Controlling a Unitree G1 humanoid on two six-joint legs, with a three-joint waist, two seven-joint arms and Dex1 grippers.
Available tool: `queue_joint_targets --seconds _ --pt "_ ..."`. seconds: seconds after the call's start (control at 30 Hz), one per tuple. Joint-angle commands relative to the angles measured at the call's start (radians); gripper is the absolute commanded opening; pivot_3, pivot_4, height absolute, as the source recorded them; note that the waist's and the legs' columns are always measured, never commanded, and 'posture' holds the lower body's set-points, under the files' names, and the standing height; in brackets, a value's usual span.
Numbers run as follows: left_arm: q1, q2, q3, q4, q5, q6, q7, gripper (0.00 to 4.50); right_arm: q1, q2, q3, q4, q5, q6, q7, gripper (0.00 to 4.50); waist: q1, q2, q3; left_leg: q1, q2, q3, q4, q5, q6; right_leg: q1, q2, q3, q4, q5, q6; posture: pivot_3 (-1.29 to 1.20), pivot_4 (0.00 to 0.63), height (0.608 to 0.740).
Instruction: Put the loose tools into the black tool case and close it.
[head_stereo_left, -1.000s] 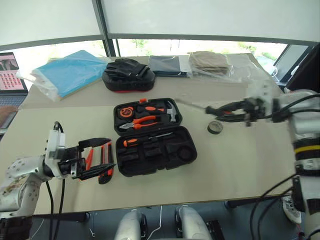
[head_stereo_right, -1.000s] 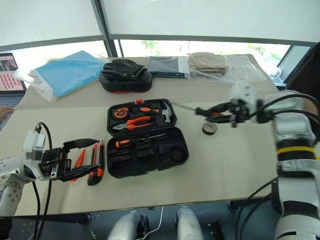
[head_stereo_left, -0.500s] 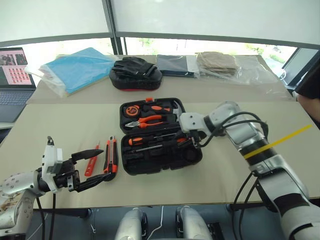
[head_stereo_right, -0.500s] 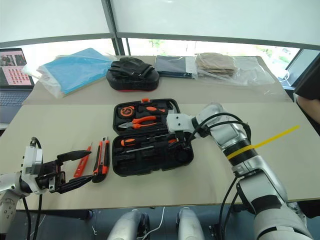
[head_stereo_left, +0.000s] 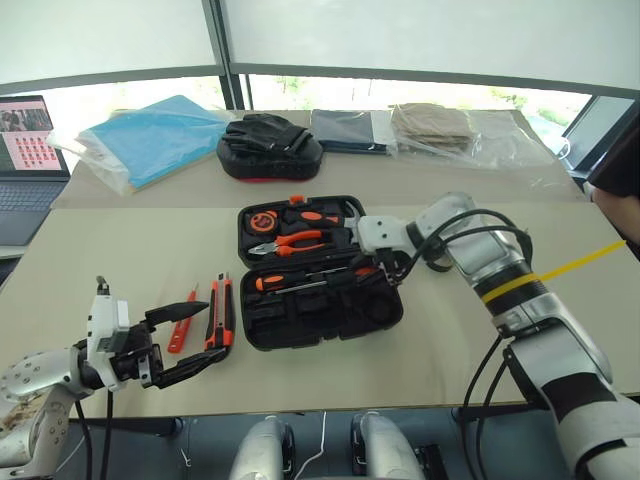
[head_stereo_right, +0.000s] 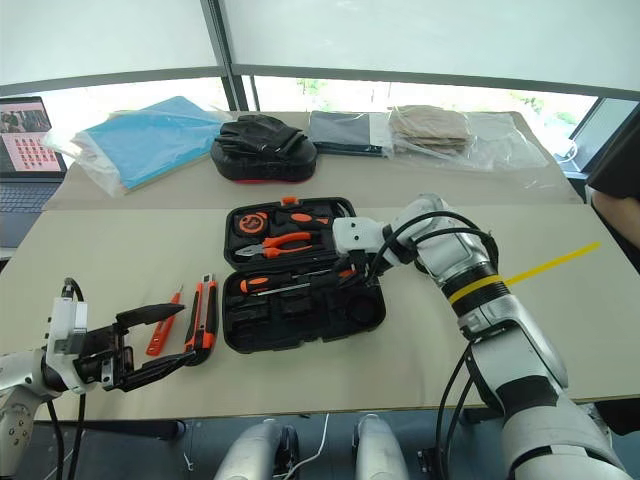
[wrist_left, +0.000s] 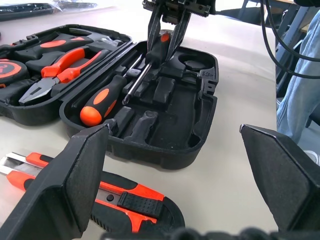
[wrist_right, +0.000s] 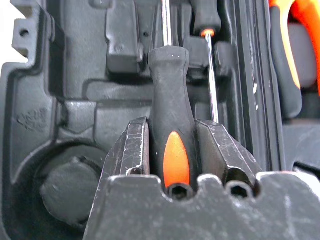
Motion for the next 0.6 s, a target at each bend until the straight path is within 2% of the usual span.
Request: queue_joint_targets --seconds 0.03,0.4,0.47,0.6 --pt "0.003 -0.002 0.016 -0.031 -0.015 -0.019 0.002 4.5 -0.023 0.007 -0.016 0.035 -0.011 -0.032 -0.008 1.04 0.0 0.0 0.0 0.0 0.0 0.0 0.0 0.0 0.0 0.0 0.0 0.0 0.0 0.0 0.0 0.0 0.15 0.74" --pt "0.001 -0.001 0.015 -0.03 -0.011 -0.022 0.004 4.5 -0.05 0.038 -0.012 0.138 -0.036 -0.078 -0.002 1.04 -0.001 0.0 0.0 0.001 0.0 0.0 -0.001 0.0 0.0 0.001 0.0 0.0 0.0 0.0 0.0 0.0 0.15 0.74" --pt "0.002 -0.002 0.016 -0.032 -0.011 -0.022 0.007 4.5 -0.053 0.031 -0.014 0.134 -0.032 -0.09 0.025 2.04 0.0 0.0 0.0 0.001 0.0 0.0 -0.001 0.0 0.0 0.001 0.0 0.0 0.0 0.0 0.0 0.0 0.15 0.74" --pt "0.005 -0.002 0.022 -0.029 -0.011 -0.021 0.011 4.5 -0.084 0.022 -0.043 0.119 0.002 -0.123 0.061 3.26 -0.002 0.0 0.0 0.001 0.0 0.0 -0.001 0.0 0.0 0.001 0.0 0.0 0.0 0.0 0.0 0.0 0.15 0.74"
